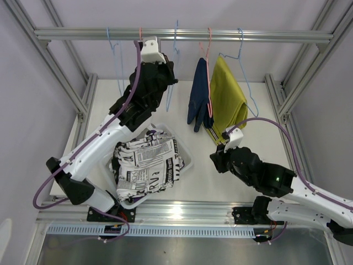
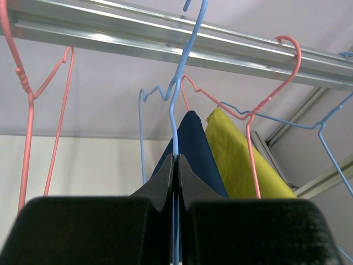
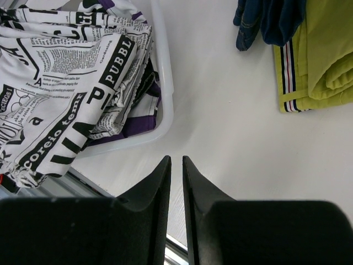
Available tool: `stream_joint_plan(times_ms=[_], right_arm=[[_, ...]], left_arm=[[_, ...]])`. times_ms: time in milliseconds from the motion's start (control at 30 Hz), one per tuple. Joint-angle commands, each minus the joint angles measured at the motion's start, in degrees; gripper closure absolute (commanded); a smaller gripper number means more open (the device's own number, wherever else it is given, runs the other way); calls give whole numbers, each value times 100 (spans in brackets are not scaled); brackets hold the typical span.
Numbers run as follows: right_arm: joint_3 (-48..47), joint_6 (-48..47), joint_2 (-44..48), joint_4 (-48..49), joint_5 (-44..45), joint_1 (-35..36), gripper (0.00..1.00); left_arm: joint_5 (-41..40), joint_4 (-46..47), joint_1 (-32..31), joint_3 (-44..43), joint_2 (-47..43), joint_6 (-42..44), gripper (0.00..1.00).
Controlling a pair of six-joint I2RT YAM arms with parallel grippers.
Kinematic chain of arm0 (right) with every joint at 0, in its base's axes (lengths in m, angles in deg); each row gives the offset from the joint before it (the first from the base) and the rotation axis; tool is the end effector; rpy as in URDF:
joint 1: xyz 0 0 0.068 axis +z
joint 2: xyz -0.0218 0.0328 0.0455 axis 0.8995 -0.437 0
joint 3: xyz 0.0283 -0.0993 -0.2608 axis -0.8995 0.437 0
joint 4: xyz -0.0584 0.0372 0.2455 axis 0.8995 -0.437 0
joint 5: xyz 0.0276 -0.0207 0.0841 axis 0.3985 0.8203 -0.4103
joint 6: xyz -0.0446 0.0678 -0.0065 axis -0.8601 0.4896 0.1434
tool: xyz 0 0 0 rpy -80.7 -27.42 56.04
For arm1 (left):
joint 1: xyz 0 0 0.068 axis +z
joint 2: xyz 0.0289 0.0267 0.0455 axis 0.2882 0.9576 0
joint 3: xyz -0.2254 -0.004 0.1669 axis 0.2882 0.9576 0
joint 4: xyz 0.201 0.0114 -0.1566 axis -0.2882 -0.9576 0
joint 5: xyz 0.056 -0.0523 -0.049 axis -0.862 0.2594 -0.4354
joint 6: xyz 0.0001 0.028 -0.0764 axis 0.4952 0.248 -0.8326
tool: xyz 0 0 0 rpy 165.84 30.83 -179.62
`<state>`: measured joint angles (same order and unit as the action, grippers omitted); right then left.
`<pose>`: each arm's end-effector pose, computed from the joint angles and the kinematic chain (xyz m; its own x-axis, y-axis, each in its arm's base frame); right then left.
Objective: Remove the trousers from the hanger
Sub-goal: Place the hanger at the clothesline.
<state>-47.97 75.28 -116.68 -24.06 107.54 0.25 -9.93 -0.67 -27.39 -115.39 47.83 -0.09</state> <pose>0.1044 0.1444 0.3188 -0.4289 -0.0840 -0.8994 -0.5057 0.8474 0.1620 0.2775 -0.2167 0.5061 -0.0240 -0.3006 -0.9535 0.2075 0.9315 -0.2989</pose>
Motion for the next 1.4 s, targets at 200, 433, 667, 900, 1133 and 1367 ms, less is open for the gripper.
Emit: stream_joint_plan(times_ms=[200, 433, 667, 900, 1133, 1367], right_arm=[[26, -55, -92, 153, -101, -141, 83], [44, 24, -40, 92, -207, -149, 83], [61, 51, 40, 57, -180, -149, 83], [70, 51, -13, 100, -215, -158, 79], [17, 33, 48, 22, -321, -149, 75], [-571, 7, 145, -400, -391, -149, 66]], left_arm=[[168, 415, 143, -151, 106, -11, 100], [204, 643, 143, 709, -289, -266, 100], [265, 696, 143, 1035, -290, -398, 100], [406, 758, 81, 1448, -570, -521, 98], [161, 266, -243, 1660, -1089, -451, 67], [63, -42, -578, 1591, -1625, -240, 28]])
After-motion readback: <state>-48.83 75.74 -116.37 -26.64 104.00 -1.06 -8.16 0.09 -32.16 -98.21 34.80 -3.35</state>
